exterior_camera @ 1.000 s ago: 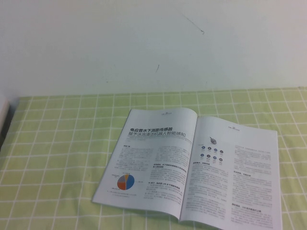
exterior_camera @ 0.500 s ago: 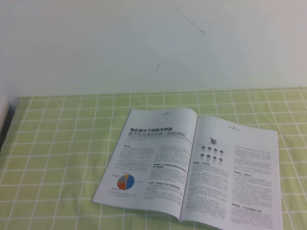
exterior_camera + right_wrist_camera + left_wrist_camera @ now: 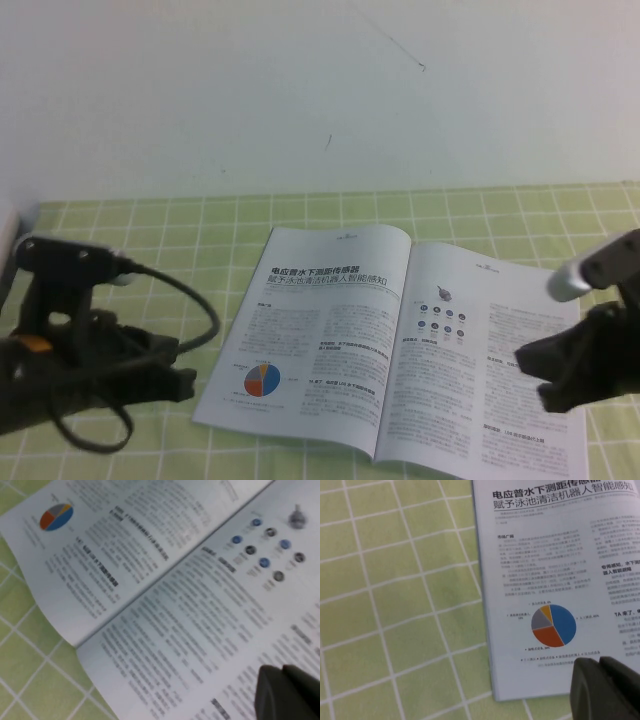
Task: Close book
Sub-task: 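Close the open booklet and leave it lying on the table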
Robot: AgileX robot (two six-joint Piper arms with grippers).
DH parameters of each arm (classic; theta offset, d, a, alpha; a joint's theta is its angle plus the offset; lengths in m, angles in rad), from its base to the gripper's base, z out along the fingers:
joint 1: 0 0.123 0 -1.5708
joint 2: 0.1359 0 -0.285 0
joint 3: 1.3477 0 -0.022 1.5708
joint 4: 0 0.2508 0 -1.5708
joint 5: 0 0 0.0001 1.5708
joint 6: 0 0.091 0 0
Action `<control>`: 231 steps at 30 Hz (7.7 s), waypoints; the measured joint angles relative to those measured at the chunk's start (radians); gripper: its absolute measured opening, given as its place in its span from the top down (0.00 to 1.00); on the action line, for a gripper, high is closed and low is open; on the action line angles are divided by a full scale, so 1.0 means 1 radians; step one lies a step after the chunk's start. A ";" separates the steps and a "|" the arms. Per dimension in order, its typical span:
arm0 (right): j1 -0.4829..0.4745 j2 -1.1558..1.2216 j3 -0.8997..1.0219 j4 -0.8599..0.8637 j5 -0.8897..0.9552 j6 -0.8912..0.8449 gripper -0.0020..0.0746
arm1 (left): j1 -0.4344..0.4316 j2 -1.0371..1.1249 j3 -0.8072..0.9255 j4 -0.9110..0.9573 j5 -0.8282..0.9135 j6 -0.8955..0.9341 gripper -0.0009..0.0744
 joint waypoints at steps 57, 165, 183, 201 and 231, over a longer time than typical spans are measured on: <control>0.134 0.550 -0.287 0.050 -0.017 0.029 0.98 | -0.015 0.853 -0.610 0.401 0.026 -0.279 0.99; -0.089 -0.494 -0.286 -1.469 0.483 1.141 0.98 | -0.345 0.163 -0.609 0.858 0.553 -0.552 0.99; -0.089 -1.071 0.186 -0.930 0.292 0.879 0.98 | -0.345 -0.555 0.073 1.006 0.074 -0.780 0.99; -0.089 -1.088 0.220 -0.913 0.333 0.879 0.98 | -0.345 -0.634 0.127 1.008 0.063 -0.780 0.99; -0.089 -1.089 0.220 -0.910 0.336 0.879 0.98 | 0.159 -1.099 0.575 0.684 0.102 -0.756 0.99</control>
